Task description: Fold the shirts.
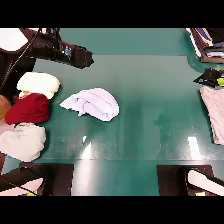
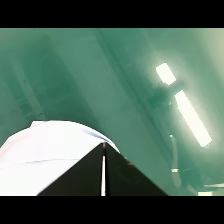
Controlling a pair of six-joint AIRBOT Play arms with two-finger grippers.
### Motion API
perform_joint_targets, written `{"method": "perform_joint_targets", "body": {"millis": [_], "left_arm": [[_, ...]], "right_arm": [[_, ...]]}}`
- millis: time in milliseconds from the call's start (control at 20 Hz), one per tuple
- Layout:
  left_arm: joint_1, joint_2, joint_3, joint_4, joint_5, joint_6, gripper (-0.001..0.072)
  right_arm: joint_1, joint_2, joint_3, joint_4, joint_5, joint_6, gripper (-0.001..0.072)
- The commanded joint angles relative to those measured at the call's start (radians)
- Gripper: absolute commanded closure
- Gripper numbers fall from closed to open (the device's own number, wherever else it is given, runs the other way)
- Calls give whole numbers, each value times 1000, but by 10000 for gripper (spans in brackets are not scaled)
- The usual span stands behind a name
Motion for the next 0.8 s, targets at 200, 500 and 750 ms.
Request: {"method": "perform_joint_targets", "body": {"millis": [200,500,750], "left_arm": [[-1,0,0,0,0,0,686],[-1,0,0,0,0,0,686],[-1,0,0,-10,51,0,685]], "right_arm": [[0,0,1,0,0,0,692],[0,0,1,0,0,0,693],[0,0,1,0,-25,0,692]]}}
